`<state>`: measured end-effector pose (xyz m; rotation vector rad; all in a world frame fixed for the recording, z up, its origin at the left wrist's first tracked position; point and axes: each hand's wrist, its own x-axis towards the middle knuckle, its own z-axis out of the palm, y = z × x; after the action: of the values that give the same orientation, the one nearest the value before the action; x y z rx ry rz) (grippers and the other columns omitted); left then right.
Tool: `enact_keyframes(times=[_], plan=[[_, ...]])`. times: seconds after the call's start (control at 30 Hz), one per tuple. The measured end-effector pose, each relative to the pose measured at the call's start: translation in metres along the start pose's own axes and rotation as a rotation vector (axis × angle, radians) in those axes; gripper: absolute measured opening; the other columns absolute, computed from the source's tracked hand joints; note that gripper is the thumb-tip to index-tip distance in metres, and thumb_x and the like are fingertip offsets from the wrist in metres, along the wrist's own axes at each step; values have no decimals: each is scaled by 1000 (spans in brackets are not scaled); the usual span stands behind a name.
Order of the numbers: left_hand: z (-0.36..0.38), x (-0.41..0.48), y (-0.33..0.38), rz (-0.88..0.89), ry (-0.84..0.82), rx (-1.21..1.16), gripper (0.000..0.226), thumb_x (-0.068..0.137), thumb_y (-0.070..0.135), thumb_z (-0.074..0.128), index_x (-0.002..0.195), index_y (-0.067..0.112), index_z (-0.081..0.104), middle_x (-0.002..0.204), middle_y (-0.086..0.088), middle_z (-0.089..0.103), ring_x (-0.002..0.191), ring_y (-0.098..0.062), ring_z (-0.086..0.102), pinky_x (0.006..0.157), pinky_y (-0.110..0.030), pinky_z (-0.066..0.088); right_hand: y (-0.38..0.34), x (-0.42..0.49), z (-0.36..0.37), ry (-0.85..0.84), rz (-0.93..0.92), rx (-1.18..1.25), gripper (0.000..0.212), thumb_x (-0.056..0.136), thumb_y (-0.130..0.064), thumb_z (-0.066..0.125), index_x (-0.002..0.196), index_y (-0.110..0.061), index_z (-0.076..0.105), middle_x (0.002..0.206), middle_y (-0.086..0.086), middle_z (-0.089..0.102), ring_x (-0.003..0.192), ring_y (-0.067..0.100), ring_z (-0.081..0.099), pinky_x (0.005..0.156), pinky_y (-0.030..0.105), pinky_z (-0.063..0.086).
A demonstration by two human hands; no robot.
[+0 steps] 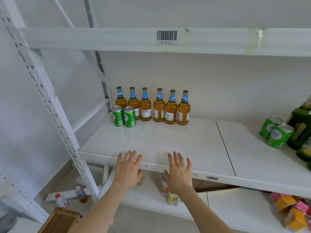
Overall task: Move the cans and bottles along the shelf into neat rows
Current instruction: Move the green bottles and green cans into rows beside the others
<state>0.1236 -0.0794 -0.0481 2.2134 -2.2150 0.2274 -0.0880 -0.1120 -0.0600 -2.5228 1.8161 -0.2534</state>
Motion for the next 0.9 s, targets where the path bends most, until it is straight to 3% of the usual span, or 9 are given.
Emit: enact_keyframes(times=[0.6,0.9], plan=[[-2,127,-150,-91,75,25,62,95,51,41,150,26,29,156,-6,33,145,-24,26,117,-52,19,-92,179,1,56,-3,52,68,98,-49,38,155,-22,11,164,6,10,151,24,6,119,52,2],[3,203,-229,-68,103,-7,64,93,51,44,149,24,28,152,-3,37,142,-23,29,116,-51,20,-138,262,13,149,95,78,73,93,-53,44,152,-20,17,161,4,21,149,22,14,119,50,7]])
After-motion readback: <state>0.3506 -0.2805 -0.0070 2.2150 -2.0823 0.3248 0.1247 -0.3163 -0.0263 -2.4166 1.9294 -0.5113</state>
